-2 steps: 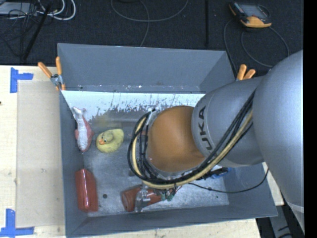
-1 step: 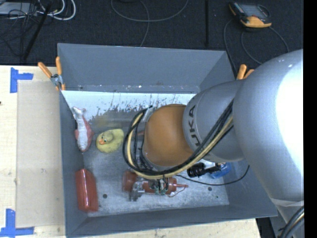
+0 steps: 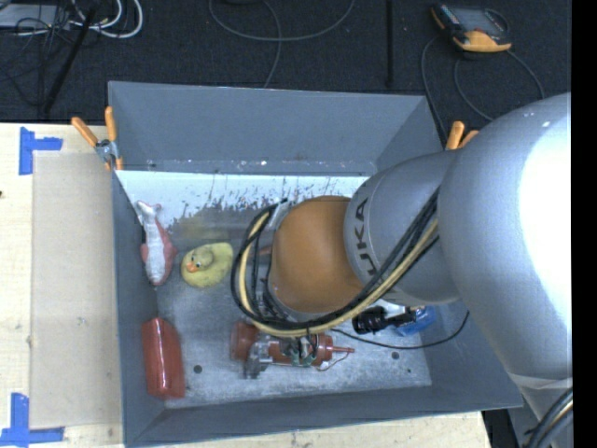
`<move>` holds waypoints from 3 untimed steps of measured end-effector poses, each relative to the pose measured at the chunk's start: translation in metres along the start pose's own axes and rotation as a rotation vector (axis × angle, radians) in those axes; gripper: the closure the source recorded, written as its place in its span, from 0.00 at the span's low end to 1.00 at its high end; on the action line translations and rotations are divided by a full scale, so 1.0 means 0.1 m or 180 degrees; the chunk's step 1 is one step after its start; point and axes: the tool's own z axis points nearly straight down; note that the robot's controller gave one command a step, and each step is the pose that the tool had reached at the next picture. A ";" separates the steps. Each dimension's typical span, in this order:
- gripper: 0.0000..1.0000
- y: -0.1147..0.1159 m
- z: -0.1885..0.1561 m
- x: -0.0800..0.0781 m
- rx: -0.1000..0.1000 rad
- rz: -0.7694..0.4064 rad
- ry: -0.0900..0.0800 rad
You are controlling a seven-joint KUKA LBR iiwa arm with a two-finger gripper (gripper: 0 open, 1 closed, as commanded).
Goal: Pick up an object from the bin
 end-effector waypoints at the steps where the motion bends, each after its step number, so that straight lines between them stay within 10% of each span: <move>1: 1.00 0.15 -0.44 0.10 0.0020 -0.0002 0.0044; 3: 1.00 0.31 -1.54 0.10 0.0011 -0.0045 0.0022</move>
Offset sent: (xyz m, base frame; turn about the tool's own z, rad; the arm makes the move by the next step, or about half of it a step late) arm -0.0120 0.0256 0.1345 -0.0382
